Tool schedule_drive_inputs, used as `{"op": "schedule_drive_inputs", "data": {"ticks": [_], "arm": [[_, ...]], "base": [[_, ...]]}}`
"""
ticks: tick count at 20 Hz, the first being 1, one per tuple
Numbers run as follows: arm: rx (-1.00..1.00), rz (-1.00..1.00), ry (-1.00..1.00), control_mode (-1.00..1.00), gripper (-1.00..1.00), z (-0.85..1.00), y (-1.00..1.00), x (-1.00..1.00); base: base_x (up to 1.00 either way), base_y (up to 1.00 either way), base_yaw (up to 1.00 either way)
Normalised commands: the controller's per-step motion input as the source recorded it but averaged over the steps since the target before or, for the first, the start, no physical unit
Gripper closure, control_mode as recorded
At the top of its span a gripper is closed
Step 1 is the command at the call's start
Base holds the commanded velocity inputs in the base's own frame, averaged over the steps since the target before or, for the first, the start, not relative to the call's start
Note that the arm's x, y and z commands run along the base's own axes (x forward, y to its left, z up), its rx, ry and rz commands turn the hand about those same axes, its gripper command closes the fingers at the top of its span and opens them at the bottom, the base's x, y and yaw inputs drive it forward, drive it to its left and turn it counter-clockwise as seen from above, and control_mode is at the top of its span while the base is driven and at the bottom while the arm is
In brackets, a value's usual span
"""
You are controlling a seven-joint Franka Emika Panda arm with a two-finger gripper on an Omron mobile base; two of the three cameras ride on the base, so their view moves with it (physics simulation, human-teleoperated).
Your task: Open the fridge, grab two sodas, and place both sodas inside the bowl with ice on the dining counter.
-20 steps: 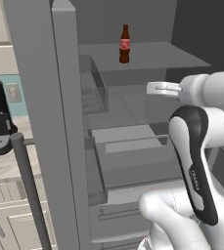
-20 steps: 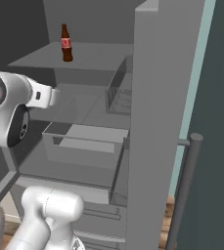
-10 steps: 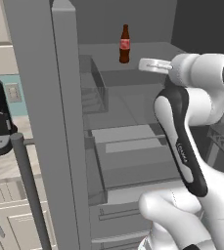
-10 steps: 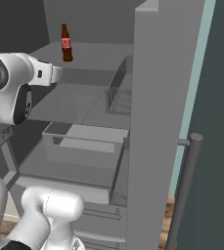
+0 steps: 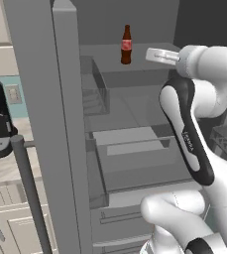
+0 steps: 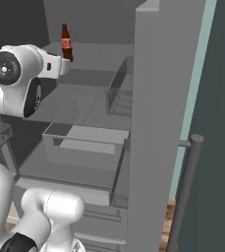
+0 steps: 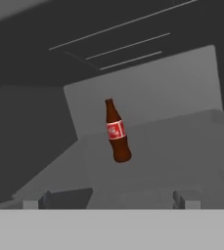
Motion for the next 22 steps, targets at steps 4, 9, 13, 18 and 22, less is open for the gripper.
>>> {"op": "schedule_drive_inputs", "data": {"ticks": [4, 9, 13, 18, 22], "arm": [[0.0, 0.0, -0.02, -1.0, -1.0, 0.25, 0.0, 0.27], [0.0, 0.0, -0.03, -1.0, -1.0, 0.39, 0.0, 0.35], [-0.12, 0.0, -0.03, -1.0, -1.0, 0.15, 0.0, 0.26], [-0.23, 0.0, -0.04, -1.0, -1.0, -0.06, -0.04, 0.24], [-0.14, 0.0, -0.01, -1.0, -1.0, -0.01, -0.01, 0.26]], "base": [[0.0, 0.0, 0.0], [0.0, 0.0, 0.0], [0.0, 0.0, 0.0], [0.0, 0.0, 0.0], [0.0, 0.0, 0.0]]}}
